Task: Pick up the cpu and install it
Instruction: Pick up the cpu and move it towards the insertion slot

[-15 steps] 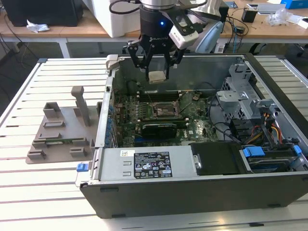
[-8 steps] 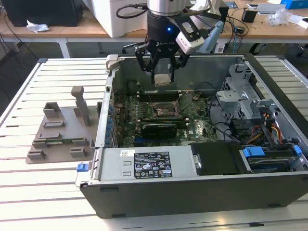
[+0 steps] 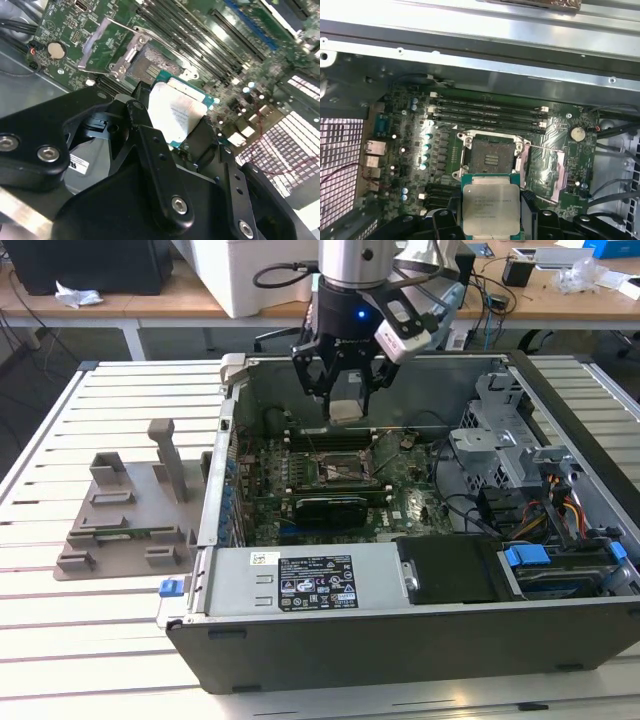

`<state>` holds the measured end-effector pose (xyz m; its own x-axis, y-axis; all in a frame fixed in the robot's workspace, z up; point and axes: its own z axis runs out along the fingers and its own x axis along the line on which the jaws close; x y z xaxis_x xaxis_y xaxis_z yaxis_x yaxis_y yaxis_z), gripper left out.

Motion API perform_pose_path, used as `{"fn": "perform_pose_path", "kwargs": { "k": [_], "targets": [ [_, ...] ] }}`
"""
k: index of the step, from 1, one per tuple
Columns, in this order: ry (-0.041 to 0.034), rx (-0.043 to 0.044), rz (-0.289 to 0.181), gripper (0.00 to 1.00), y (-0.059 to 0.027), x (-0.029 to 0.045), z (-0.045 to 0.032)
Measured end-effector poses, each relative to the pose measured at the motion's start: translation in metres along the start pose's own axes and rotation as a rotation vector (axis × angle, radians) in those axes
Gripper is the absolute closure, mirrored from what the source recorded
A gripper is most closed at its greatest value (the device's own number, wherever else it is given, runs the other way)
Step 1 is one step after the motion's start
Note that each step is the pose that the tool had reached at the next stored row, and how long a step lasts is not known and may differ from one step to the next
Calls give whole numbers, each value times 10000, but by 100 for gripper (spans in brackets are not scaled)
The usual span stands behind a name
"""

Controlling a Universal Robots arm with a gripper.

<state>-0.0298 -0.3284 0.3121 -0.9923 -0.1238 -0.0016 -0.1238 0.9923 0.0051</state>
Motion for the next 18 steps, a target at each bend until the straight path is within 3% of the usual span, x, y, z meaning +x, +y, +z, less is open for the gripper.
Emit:
{"fn": "perform_pose_path", "kwargs": {
  "k": [3,8,18],
  "targets": [
    [9,-3,-1,45,12,-49,67],
    [10,-3,0,45,12,-67,156],
    [13,21,-1,45,10,-80,206]
  ]
}}
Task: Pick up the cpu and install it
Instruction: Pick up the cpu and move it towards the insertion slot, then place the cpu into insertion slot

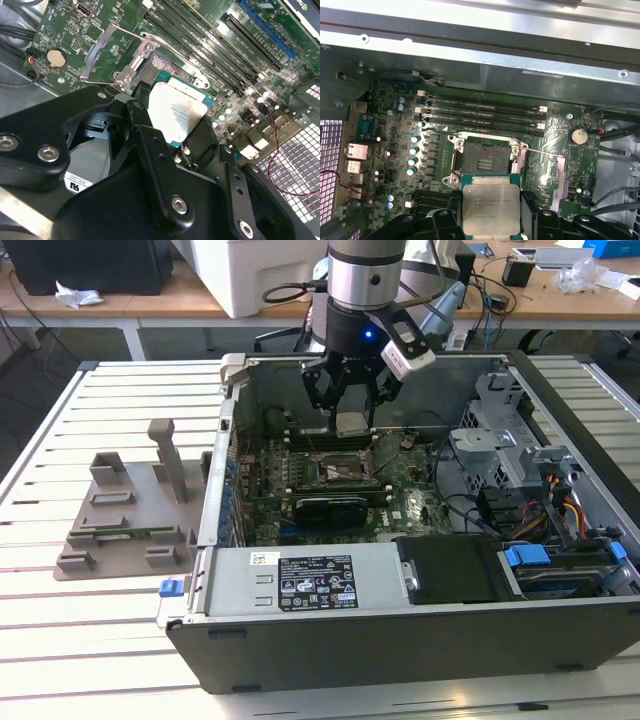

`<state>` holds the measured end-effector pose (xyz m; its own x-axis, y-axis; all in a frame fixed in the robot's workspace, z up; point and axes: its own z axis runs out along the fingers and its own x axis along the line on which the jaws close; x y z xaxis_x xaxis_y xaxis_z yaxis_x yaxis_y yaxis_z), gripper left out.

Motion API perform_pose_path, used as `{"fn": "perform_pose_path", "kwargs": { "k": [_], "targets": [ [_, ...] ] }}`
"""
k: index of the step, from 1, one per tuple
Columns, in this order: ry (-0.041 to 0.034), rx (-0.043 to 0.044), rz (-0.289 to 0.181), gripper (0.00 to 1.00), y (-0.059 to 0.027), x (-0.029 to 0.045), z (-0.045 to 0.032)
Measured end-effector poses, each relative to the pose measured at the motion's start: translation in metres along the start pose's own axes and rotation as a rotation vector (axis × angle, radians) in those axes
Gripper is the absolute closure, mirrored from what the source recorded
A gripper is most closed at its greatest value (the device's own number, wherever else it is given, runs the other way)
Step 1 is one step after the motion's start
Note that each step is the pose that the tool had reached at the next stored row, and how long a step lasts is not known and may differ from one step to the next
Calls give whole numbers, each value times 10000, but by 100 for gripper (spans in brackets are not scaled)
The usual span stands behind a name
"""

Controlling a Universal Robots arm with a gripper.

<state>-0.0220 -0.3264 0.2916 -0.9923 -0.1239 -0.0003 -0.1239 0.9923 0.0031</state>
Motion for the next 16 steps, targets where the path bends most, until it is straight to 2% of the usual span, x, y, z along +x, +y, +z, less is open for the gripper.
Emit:
{"fn": "perform_pose_path", "kwargs": {
  "k": [13,16],
  "targets": [
    [3,29,4,45,0,0,0],
    [3,32,310,45,0,0,0]
  ]
}}
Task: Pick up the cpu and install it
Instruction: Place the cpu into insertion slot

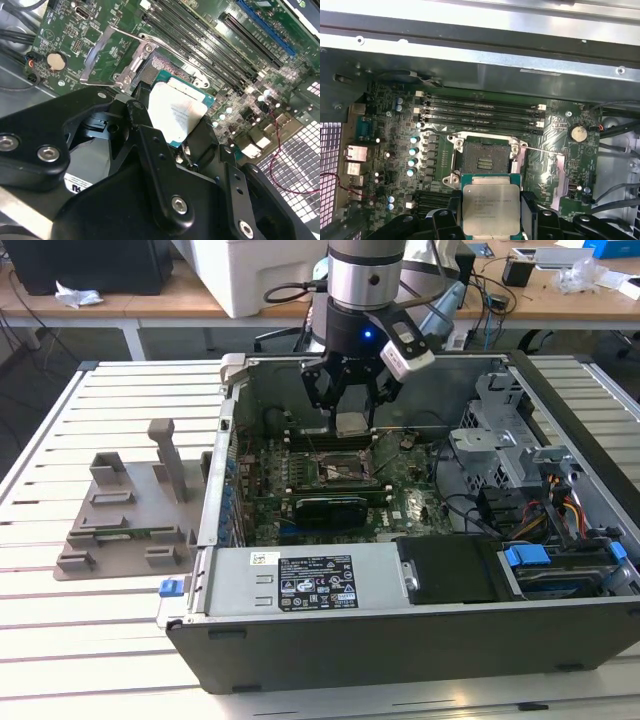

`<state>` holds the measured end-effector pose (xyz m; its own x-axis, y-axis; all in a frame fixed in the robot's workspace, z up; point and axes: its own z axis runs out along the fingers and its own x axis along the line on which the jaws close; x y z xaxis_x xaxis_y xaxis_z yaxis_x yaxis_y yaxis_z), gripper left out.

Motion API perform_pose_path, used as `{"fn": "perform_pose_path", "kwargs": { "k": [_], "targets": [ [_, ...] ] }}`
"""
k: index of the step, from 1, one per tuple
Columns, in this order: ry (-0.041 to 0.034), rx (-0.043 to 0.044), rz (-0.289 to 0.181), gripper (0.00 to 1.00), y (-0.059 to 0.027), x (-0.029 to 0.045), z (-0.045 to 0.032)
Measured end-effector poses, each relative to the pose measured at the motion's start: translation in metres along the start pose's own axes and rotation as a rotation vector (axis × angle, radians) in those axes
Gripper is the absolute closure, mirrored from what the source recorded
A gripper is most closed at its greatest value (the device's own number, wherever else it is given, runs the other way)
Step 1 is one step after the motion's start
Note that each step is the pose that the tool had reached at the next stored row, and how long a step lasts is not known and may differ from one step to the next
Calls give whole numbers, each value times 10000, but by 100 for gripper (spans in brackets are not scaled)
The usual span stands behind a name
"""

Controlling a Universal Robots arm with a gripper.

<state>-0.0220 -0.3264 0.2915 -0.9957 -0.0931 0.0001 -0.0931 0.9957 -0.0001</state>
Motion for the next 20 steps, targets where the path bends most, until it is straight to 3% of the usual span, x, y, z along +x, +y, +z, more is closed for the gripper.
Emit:
{"fn": "perform_pose_path", "kwargs": {
  "k": [20],
  "targets": [
    [1,5,2437,45,0,0,0]
  ]
}}
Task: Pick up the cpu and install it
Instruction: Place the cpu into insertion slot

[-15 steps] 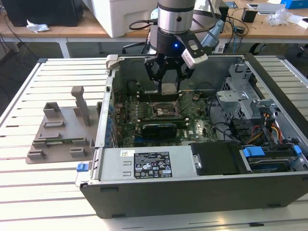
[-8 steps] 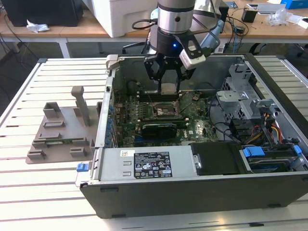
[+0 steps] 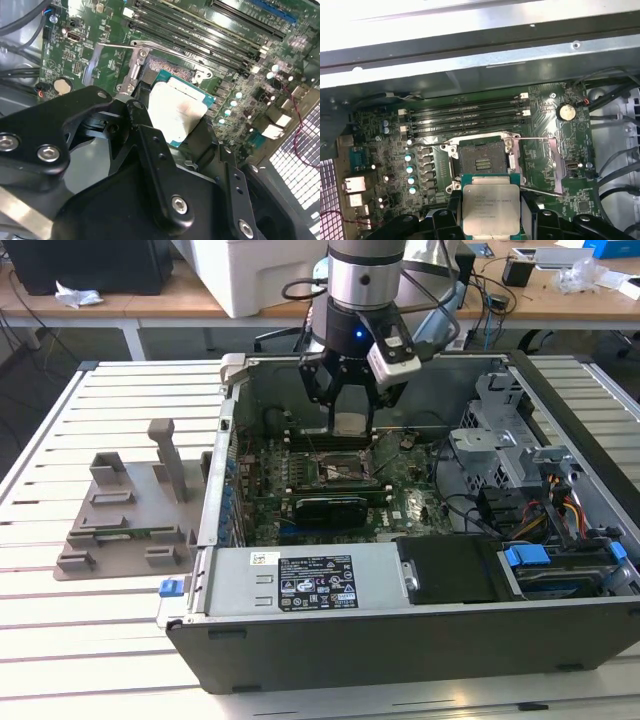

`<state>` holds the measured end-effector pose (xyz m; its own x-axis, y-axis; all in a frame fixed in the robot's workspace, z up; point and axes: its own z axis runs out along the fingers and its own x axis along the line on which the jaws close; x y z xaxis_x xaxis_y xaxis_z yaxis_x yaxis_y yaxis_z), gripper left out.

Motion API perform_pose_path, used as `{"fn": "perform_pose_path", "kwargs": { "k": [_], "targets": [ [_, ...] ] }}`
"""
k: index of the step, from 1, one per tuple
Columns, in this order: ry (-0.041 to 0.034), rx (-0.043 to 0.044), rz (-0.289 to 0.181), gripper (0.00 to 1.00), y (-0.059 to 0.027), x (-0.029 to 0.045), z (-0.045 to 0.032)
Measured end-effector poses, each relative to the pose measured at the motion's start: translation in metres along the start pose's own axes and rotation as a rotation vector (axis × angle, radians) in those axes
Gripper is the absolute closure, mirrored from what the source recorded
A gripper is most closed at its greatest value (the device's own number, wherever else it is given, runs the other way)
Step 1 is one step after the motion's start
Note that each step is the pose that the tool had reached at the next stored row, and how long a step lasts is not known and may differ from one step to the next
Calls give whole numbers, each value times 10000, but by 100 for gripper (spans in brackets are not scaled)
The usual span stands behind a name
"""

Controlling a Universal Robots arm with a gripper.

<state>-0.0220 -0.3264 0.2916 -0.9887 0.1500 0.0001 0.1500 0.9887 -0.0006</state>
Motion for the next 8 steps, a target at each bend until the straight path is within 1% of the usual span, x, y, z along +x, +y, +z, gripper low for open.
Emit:
{"fn": "perform_pose_path", "kwargs": {
  "k": [1,8],
  "targets": [
    [1,1,160,45,0,0,0],
    [0,8,773,45,0,0,0]
  ]
}}
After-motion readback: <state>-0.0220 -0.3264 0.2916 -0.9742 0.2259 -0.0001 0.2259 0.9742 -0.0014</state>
